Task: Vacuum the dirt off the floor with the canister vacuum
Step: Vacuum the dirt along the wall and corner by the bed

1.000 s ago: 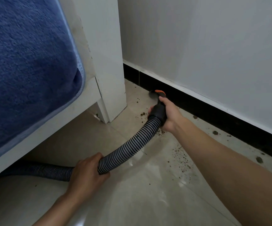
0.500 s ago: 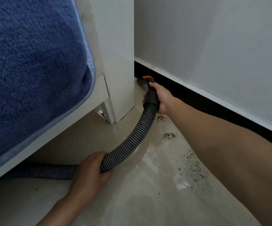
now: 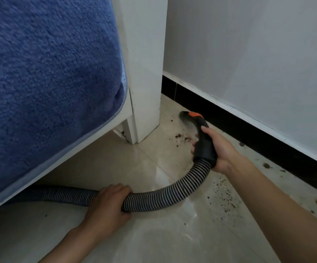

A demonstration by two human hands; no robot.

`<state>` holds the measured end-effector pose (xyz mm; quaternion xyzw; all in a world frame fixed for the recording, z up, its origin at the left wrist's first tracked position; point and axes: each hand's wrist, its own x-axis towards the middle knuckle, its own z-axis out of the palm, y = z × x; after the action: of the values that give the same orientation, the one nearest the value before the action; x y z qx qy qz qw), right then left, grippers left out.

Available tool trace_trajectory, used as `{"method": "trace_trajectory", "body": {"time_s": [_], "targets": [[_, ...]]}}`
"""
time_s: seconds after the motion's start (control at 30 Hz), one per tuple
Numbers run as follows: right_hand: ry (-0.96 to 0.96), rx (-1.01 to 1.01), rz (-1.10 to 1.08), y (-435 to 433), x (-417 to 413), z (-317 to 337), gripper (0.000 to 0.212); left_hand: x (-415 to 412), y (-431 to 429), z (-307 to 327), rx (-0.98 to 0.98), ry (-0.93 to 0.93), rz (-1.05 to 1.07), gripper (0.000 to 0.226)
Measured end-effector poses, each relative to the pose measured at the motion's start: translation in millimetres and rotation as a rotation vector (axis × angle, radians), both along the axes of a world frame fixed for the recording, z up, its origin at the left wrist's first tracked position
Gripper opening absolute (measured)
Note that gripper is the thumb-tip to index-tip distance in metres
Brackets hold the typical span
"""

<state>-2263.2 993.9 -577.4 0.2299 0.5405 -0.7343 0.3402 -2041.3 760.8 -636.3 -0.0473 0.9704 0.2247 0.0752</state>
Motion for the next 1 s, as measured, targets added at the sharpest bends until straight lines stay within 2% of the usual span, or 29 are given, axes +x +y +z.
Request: {"method": "trace_trajectory", "body": {"time_s": [0.23,0.37,0.5,0.67,0.83,1.0], "targets": [[0.001,-0.046,0.080,-5,6,8,0.059,18,3,15,0.031,0.016,0.009,0.020],[0.000,-0.030,0.105,-7,-2,21,0.052,17,9,29,0.034,0.039,0.028,0.019],[0.048,0.054,0.146,-26,-18,41,0.037,13,12,35,0.091,0.079,0.087,0.021],[0.125,0.133,0.217,-51,-40,51,0.038,8,16,35,0.134,0.131,0.131,0.022],[0.098,0.098,0.347,-58,-42,41,0.042,14,13,26,0.130,0.124,0.091,0.030],[0.086,0.064,0.222,-22,3,20,0.045,24,11,13,0.026,0.062,-0.031,0.032]]}}
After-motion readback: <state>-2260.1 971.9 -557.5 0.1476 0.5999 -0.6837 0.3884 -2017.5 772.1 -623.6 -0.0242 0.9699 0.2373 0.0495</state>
